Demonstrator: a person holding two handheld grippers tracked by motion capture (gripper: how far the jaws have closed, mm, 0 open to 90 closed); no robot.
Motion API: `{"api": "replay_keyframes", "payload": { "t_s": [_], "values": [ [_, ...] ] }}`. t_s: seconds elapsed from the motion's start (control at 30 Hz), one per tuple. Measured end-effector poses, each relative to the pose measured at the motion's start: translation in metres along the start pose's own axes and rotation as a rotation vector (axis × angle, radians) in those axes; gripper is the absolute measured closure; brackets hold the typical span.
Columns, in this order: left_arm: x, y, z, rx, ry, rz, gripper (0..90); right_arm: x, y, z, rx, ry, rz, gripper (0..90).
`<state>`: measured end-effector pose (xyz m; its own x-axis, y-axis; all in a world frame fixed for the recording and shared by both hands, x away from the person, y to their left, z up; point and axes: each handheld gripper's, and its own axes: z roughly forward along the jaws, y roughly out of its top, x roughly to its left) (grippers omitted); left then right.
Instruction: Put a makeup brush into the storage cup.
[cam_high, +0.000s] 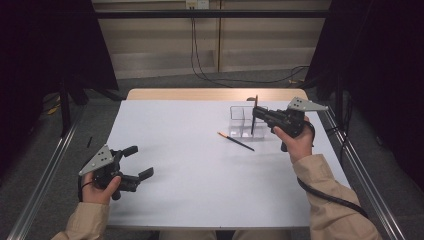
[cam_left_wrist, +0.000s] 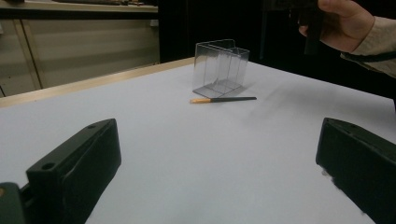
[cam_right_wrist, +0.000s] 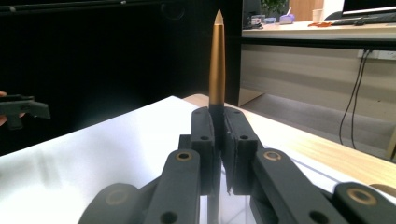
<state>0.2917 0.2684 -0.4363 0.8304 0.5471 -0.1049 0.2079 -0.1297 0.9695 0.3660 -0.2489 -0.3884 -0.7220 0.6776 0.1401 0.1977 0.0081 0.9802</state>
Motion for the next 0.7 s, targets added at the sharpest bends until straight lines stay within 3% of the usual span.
{"api": "replay_keyframes", "payload": {
  "t_s": [0.4, 0.7],
  "values": [
    [-0.002, 0.001, 0.001, -0.002, -0.009, 0.006, 0.0, -0.014, 0.017, 0.007, -0.030, -0.058, -0.001, 83.7],
    [-0.002, 0.001, 0.002, -0.005, -0.013, 0.010, 0.0, -0.025, 0.020, 0.008, -0.034, -0.105, 0.001, 83.7]
  ]
}}
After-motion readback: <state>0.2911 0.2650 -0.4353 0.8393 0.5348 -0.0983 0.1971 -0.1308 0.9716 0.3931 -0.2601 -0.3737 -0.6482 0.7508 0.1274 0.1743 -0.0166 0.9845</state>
